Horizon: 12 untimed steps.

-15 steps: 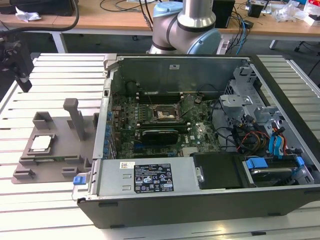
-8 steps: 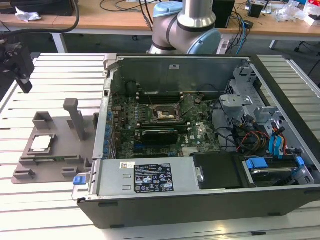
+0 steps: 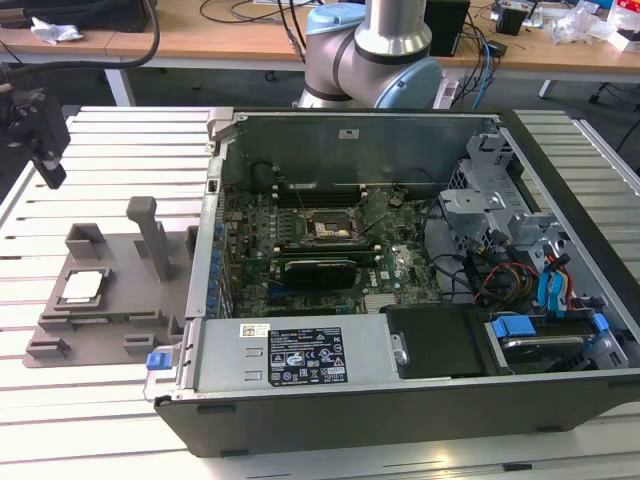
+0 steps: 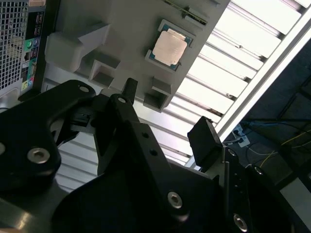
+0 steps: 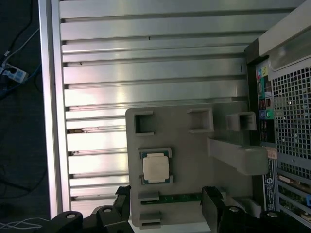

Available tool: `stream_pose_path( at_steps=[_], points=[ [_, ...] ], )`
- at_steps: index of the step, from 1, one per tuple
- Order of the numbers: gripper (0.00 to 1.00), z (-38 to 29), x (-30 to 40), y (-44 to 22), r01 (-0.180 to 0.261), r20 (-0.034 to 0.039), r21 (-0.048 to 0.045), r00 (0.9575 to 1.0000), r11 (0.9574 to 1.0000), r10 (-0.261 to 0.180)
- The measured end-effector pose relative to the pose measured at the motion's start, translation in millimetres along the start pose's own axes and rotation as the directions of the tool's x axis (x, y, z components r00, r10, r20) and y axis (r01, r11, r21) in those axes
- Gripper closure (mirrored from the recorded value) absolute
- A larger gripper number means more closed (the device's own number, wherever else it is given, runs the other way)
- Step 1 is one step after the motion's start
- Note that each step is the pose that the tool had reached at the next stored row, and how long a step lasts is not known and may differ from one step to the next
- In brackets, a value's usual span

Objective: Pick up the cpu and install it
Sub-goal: 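Pick up the cpu and move it towards the insertion slot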

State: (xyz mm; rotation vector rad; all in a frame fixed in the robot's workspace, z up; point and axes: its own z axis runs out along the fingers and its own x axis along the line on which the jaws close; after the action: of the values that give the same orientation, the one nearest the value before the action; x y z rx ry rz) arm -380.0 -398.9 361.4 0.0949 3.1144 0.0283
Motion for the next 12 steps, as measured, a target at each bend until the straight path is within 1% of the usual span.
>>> stream_pose_path(
  at_steps=[7,8,12],
  points=[
    [0.31,2.6,0.1,0.0,0.0,0.0,-0.0001,1.0,1.0,0.0],
    [0.31,4.0,0.1,-0.1,0.0,0.0,-0.0001,1.0,1.0,0.0],
    [0.31,6.3,0.1,-0.1,0.0,0.0,0.0,1.0,1.0,0.0]
  ],
)
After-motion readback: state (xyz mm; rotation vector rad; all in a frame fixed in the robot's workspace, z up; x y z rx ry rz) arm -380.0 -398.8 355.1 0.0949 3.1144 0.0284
